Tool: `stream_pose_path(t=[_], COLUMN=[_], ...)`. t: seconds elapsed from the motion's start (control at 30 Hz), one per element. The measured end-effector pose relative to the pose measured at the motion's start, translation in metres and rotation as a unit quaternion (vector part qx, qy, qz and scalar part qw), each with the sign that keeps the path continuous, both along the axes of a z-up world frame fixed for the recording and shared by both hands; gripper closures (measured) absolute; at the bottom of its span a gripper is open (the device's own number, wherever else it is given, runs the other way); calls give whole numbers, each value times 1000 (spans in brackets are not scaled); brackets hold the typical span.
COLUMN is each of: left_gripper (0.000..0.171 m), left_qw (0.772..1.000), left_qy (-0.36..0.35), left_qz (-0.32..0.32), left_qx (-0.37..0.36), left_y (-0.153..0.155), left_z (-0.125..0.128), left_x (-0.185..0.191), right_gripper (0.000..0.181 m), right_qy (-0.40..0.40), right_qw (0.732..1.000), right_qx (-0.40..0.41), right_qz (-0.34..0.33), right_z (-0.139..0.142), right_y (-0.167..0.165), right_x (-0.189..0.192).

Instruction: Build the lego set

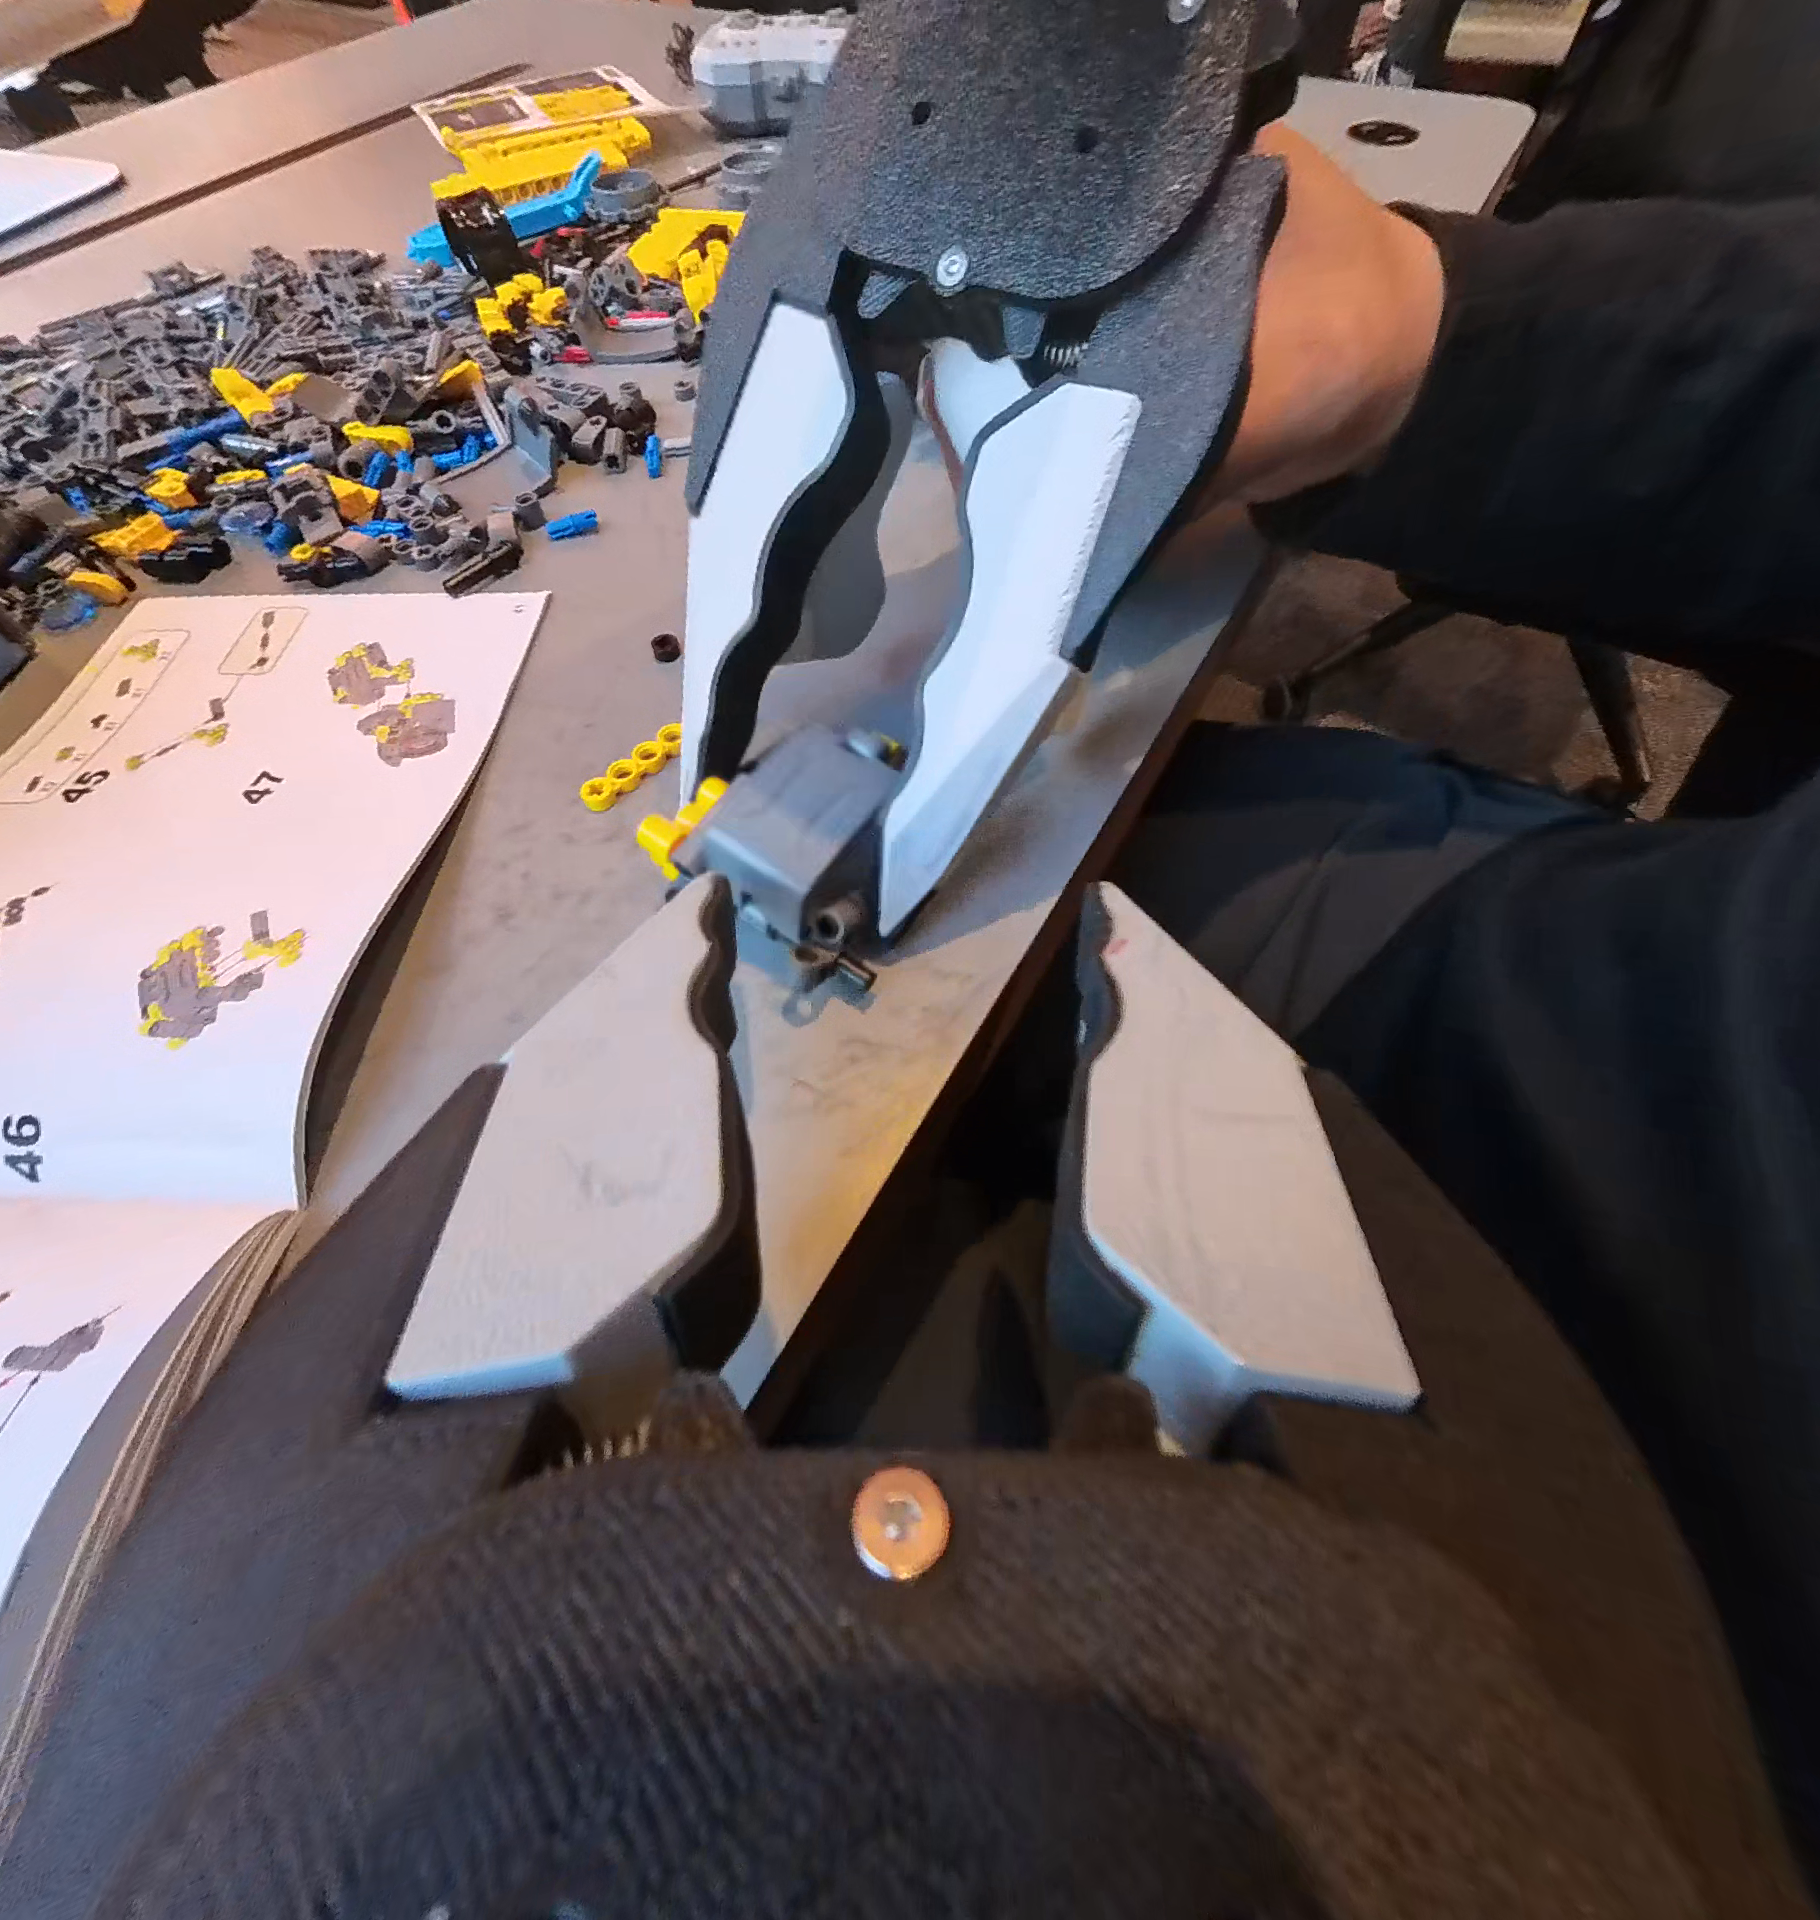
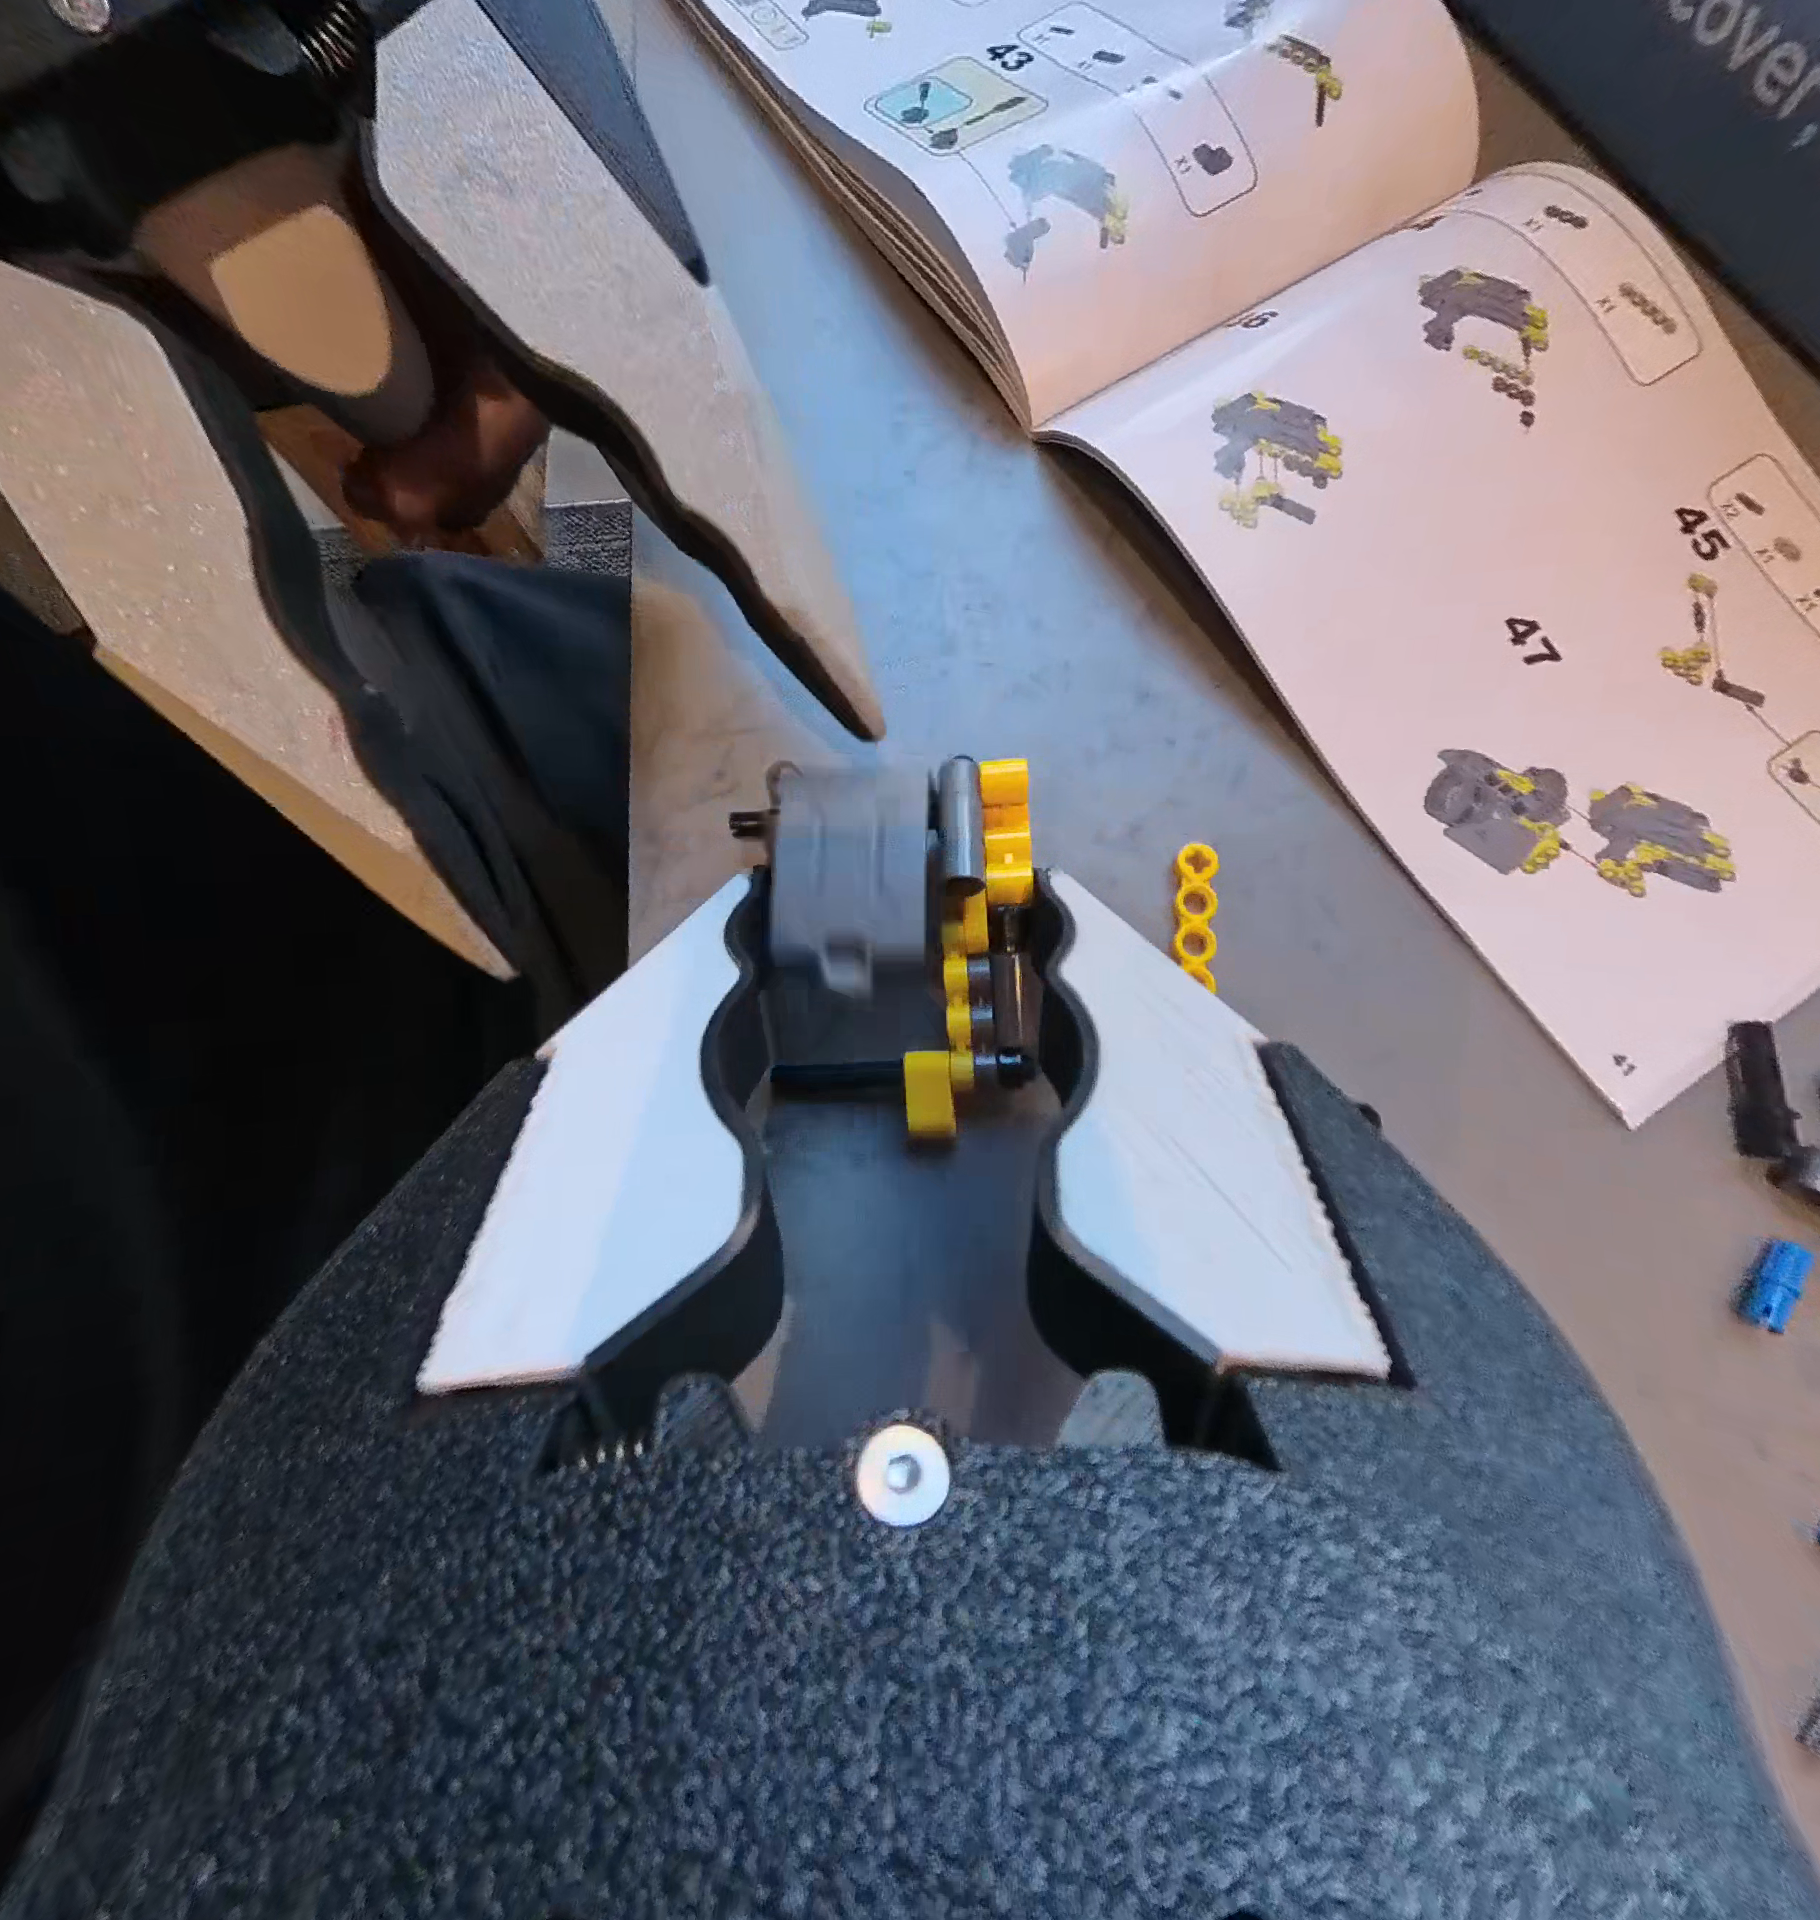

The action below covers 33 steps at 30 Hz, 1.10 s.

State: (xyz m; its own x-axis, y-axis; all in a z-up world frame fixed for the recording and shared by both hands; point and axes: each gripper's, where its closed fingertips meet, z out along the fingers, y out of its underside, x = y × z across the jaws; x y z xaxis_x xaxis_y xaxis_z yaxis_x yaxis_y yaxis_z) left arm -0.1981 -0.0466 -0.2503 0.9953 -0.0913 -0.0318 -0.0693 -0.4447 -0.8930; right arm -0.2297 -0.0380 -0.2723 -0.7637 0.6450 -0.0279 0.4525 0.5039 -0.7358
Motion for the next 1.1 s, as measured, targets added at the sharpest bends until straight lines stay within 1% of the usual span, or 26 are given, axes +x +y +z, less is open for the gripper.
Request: stream_pose_path(t=[0.13,0.3,0.47,0.7,0.87,1.1], left_gripper=[105,106,108,111,112,113], left_qw=[1000,1000,1000,1000,999,998], left_qy=[-7,-7,-12,-29,-47,-59], left_qz=[0,0,-3,-3,4,11], left_qx=[-4,-8,-7,-10,-21,-27], left_y=[0,-6,-18,-26,-29,-32], left_z=[-2,-5,-4,-4,-7,-9], left_x=[1,3,9,9,6,1], right_gripper=[128,124,125,126,126,132], right_qy=[6,21,29,12,-1,-4], right_qw=[1000,999,1000,1000,999,997], right_qx=[-2,-22,-3,23,15,13], right_qz=[23,18,6,9,31,70], right_z=[2,9,7,-2,-4,-3], right_y=[-5,-1,6,10,9,7], right_x=[3,1,4,7,6,6])
